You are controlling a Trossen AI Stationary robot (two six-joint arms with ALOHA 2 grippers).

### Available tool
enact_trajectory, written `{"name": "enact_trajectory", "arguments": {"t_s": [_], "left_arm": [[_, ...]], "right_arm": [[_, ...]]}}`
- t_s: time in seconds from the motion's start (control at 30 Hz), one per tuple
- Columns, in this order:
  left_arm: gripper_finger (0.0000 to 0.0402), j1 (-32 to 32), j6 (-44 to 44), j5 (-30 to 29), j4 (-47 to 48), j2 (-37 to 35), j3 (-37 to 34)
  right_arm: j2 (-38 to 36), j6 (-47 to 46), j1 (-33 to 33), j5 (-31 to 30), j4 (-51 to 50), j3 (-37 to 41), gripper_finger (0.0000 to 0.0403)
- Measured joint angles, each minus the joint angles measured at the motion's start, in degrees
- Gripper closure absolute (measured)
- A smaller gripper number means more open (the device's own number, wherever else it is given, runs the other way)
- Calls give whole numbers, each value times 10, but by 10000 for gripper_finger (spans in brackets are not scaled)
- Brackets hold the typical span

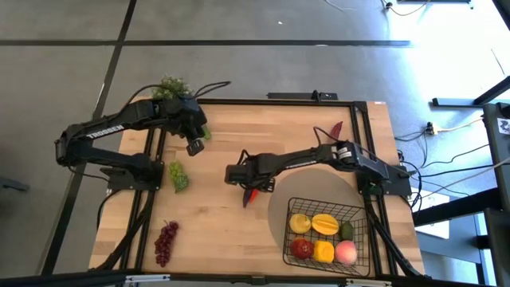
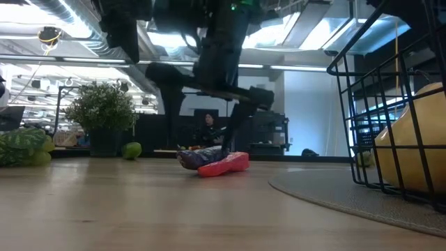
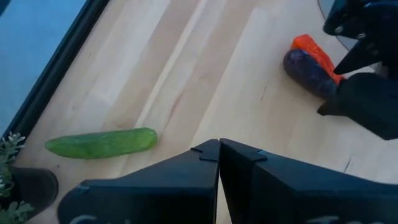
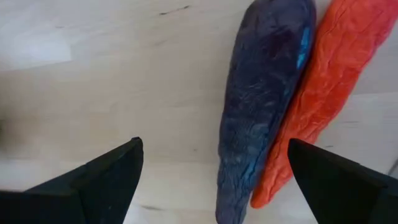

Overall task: Build produce basket
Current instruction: Put the violet eggplant into the wire basket

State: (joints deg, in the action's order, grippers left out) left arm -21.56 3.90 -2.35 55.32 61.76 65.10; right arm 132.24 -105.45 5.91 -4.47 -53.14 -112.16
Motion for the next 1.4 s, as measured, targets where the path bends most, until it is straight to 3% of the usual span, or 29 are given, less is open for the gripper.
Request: {"name": "enact_trajectory", "arguments": {"t_s": [0.43, 1.4], "left_arm": [[401, 0, -1, 1, 1, 0, 0], [401, 0, 1, 1, 3, 0, 0]], "right_arm": [[19, 9, -8, -7, 46, 0, 18], [21, 23, -8, -20, 39, 0, 18]]}}
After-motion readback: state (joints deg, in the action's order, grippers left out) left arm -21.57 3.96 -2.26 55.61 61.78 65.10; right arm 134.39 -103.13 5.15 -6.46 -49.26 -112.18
